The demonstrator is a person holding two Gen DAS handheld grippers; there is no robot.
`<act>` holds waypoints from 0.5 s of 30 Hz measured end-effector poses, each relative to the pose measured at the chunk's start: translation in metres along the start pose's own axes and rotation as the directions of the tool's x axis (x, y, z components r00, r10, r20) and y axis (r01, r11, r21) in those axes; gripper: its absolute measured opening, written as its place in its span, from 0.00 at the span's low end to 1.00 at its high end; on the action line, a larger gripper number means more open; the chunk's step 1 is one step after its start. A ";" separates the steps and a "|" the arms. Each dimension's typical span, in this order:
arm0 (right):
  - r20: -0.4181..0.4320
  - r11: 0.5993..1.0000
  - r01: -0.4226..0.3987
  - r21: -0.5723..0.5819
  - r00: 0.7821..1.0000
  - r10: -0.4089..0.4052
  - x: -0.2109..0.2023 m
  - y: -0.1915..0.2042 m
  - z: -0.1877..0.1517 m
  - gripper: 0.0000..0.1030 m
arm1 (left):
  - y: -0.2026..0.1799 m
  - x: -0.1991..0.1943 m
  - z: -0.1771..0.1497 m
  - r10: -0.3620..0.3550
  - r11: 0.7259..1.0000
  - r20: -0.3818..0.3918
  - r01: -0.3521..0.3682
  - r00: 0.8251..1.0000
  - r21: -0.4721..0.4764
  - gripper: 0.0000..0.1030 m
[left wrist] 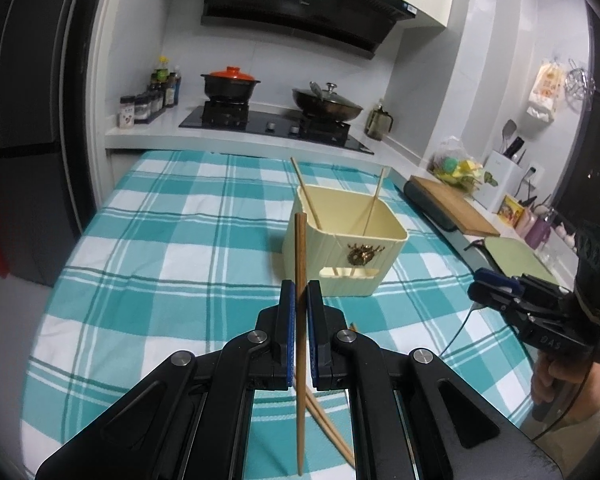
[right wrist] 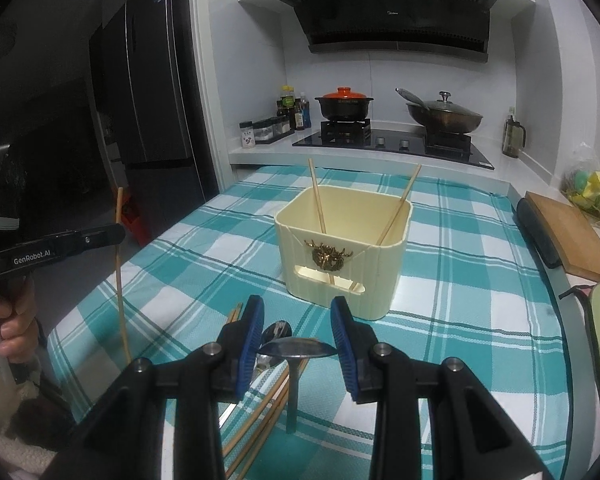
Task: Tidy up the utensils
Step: 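Carry the chopstick and spoon up over the cream holder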
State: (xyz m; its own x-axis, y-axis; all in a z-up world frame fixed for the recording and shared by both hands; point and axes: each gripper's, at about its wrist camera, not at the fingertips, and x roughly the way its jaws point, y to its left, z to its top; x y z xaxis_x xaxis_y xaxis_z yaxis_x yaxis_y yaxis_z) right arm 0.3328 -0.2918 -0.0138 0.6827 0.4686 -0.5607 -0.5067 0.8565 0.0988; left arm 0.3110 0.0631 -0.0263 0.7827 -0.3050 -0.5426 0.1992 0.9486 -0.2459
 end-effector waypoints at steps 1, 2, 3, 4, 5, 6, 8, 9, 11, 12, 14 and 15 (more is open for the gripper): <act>0.005 1.000 0.001 -0.002 1.000 -0.001 -0.001 0.000 0.004 0.34 | -0.001 0.000 0.002 -0.005 1.000 0.002 0.005 1.000 -0.002 0.04; 0.009 1.000 0.000 -0.003 1.000 0.000 -0.003 0.000 0.007 0.34 | -0.002 0.000 0.005 -0.009 1.000 0.004 0.009 1.000 -0.004 0.04; 0.013 1.000 -0.002 -0.003 1.000 0.002 -0.004 0.001 0.010 0.34 | -0.002 0.000 0.007 -0.012 1.000 0.006 0.012 1.000 -0.004 0.04; 0.018 1.000 -0.006 -0.004 1.000 0.006 -0.005 0.001 0.015 0.34 | -0.003 0.000 0.011 -0.016 1.000 0.009 0.016 1.000 -0.005 0.04; 0.021 1.000 -0.008 -0.007 1.000 0.009 -0.006 0.001 0.020 0.34 | -0.004 0.000 0.016 -0.022 1.000 0.012 0.022 1.000 -0.004 0.04; 0.026 1.000 -0.010 -0.010 1.000 0.010 -0.006 0.001 0.025 0.34 | -0.006 0.000 0.020 -0.026 1.000 0.015 0.026 1.000 -0.003 0.04; 0.033 1.000 -0.012 -0.016 0.999 0.013 -0.007 0.001 0.035 0.34 | -0.010 0.000 0.033 -0.035 0.999 0.028 0.035 0.999 0.004 0.04; 0.037 1.000 -0.014 -0.019 0.999 0.015 -0.008 0.001 0.042 0.34 | -0.013 0.000 0.040 -0.038 0.999 0.036 0.038 0.999 0.009 0.04; 0.048 1.000 -0.019 -0.023 0.999 0.020 -0.009 -0.001 0.057 0.34 | -0.018 0.000 0.058 -0.047 0.999 0.057 0.046 0.997 0.020 0.04; 0.054 0.999 -0.022 -0.023 0.998 0.023 -0.009 -0.003 0.067 0.34 | -0.021 0.000 0.068 -0.051 0.998 0.070 0.049 0.996 0.026 0.04; 0.069 0.999 -0.023 -0.026 0.997 0.024 -0.008 -0.007 0.086 0.34 | -0.028 0.002 0.090 -0.054 0.998 0.101 0.051 0.993 0.040 0.04; 0.077 0.999 -0.020 -0.030 0.997 0.023 -0.007 -0.009 0.097 0.34 | -0.032 0.004 0.102 -0.056 0.998 0.119 0.050 0.991 0.047 0.04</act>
State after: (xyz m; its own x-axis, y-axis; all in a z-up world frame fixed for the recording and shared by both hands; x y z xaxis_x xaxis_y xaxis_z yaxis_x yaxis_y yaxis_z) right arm 0.3843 -0.2819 0.0690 0.7097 0.5031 -0.4932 -0.5359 0.8399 0.0856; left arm 0.3683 0.0403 0.0614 0.8350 -0.3450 -0.4286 0.2658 0.9350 -0.2347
